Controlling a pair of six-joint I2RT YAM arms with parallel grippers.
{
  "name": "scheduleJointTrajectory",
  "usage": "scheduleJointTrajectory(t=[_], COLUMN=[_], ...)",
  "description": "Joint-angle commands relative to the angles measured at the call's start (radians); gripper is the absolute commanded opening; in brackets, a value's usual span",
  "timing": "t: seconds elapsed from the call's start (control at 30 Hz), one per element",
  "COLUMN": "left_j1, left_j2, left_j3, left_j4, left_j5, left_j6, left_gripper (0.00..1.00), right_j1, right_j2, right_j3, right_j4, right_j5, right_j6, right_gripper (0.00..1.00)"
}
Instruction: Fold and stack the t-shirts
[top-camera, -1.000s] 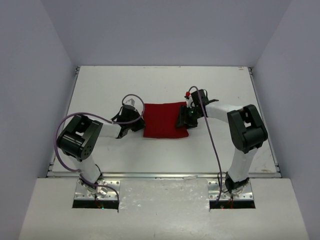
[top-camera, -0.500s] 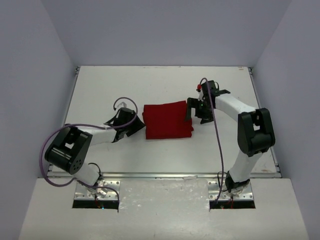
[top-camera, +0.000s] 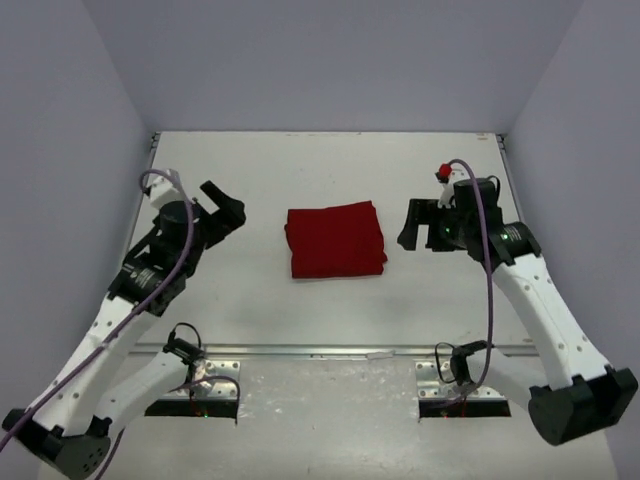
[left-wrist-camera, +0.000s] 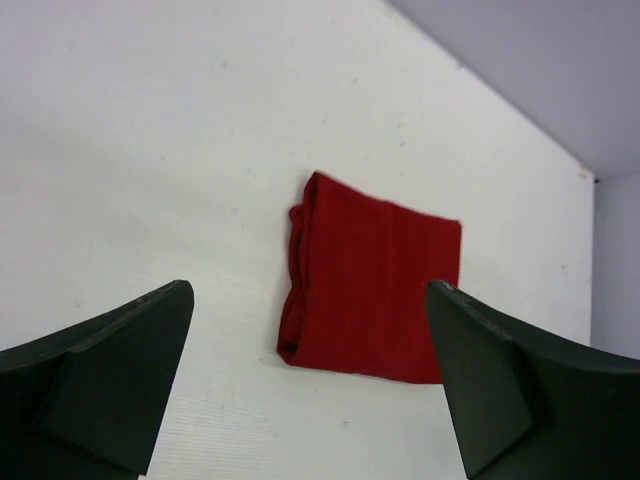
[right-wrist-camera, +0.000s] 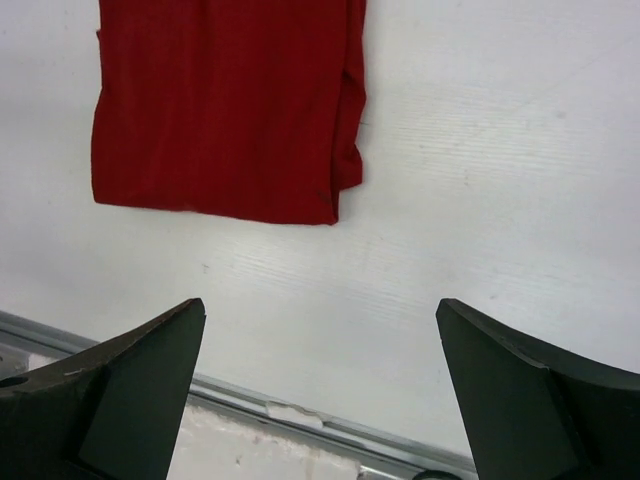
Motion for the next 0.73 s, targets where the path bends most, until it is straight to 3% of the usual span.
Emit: scheduleJointTrajectory(t=[0.0, 0.03, 0.1, 0.17, 0.4, 0.7], left_j1=[-0.006, -0.004, -0.004, -0.01, -0.009, -0.009], left_j2=[-0.125, -0.157, -0.177, -0.22, -0.327, -0.337], left_j3=[0.114, 0.129, 0.129, 0.07, -0.008, -0.035], left_j4=[-0.192, -0.211, -0.257, -0.219, -0.127, -0.11], left_j5=[-0.099, -0.149, -0.299, -0.364, -0.368, -0.339], left_j6=[0.203, 0.278, 0.305, 0.325, 0.325, 0.345], left_gripper=[1.0, 1.0, 1.0, 1.0, 1.0, 1.0], right_j1=[0.006, 0.009, 0.013, 0.015, 0.047, 0.046], right_j2=[-0.178, -0.215, -0.295, -0.406, -0.677, -0.682], right_j3=[-0.001, -0.016, -0.053, -0.107, -0.237, -0.236], right_j4=[-0.114, -0.128, -0.116, -0.108, -0.073, -0.079], right_j5=[0.136, 0.177, 0.231, 0.263, 0.265, 0.332], right_j6=[-0.026, -0.017, -0.026, -0.06, -0.109, -0.098], right_gripper=[0.99, 0.99, 0.99, 0.99, 0.99, 0.99])
